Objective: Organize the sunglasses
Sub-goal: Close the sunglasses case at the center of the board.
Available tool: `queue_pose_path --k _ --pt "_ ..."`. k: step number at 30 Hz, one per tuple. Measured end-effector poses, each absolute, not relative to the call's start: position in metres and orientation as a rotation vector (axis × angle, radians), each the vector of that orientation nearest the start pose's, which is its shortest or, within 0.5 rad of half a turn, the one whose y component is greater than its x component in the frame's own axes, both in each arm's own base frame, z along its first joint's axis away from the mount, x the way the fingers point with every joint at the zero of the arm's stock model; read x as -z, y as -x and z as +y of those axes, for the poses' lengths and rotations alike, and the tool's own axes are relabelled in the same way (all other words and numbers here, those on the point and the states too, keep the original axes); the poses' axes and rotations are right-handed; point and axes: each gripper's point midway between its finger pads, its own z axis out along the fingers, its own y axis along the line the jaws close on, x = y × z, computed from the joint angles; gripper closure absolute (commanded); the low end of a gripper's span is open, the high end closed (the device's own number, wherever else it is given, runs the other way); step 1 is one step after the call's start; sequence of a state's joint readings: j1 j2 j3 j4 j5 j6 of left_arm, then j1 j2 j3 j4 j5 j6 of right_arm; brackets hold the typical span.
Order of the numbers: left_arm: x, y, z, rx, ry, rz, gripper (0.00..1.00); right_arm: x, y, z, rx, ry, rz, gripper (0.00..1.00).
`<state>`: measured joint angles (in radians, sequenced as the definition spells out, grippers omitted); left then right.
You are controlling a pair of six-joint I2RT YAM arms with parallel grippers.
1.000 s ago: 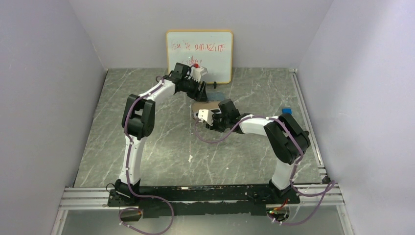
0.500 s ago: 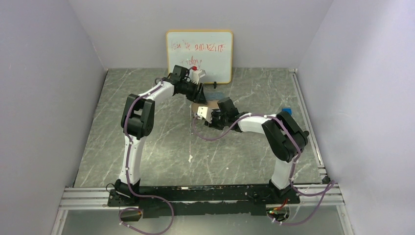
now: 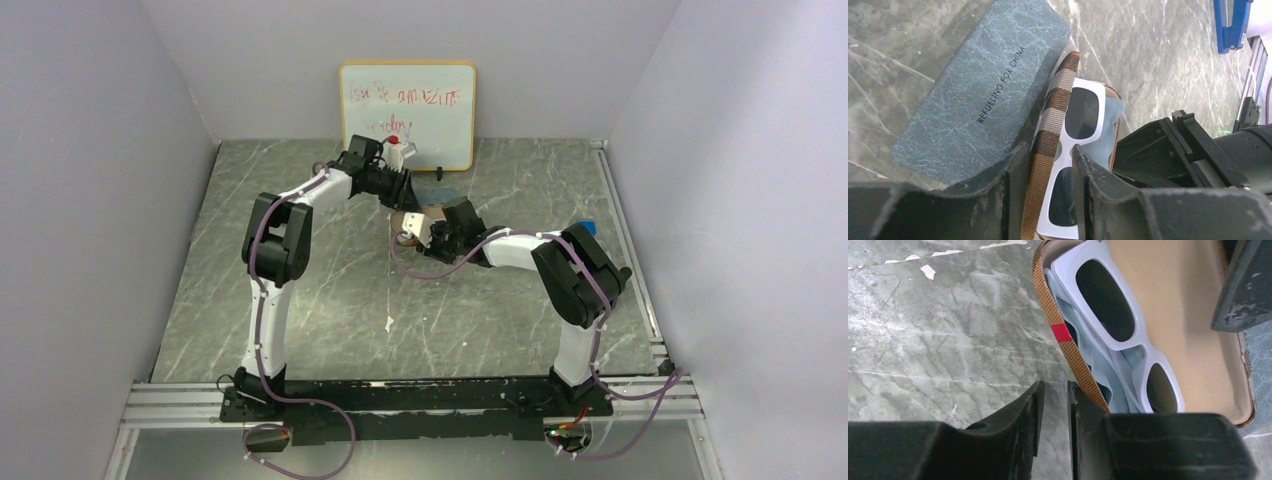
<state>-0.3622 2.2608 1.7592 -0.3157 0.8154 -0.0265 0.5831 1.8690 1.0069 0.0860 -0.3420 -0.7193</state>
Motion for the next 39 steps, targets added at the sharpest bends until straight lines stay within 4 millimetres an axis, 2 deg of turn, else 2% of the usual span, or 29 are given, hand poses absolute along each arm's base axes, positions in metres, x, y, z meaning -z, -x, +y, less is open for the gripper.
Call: queue_pose_path --k 8,19,28,33,39 --pt "-0.095 -0.455 -0.31 1.181 -0.769 2.177 0.67 -0.023 -0.369 0.284 -0.343 1.525 1.74 0.72" --pt "-0.103 -0.447 -0.315 1.233 -0.79 2.139 0.91 -0.023 -0.37 0.286 -0.35 1.522 1.742 0.72" --pt "-0.103 -0.434 -0.32 1.241 -0.824 2.136 0.93 -0.023 -0.371 0.287 -0.35 1.521 1.744 0.72" --pt "-0.093 -0.421 -0.325 1.244 -0.867 2.147 0.94 -0.023 -0.371 0.288 -0.351 1.517 1.745 0.72" --pt "-0.055 -0.384 -0.32 1.245 -0.891 2.296 0.95 -0.024 -0.374 0.287 -0.338 1.51 1.743 0.72"
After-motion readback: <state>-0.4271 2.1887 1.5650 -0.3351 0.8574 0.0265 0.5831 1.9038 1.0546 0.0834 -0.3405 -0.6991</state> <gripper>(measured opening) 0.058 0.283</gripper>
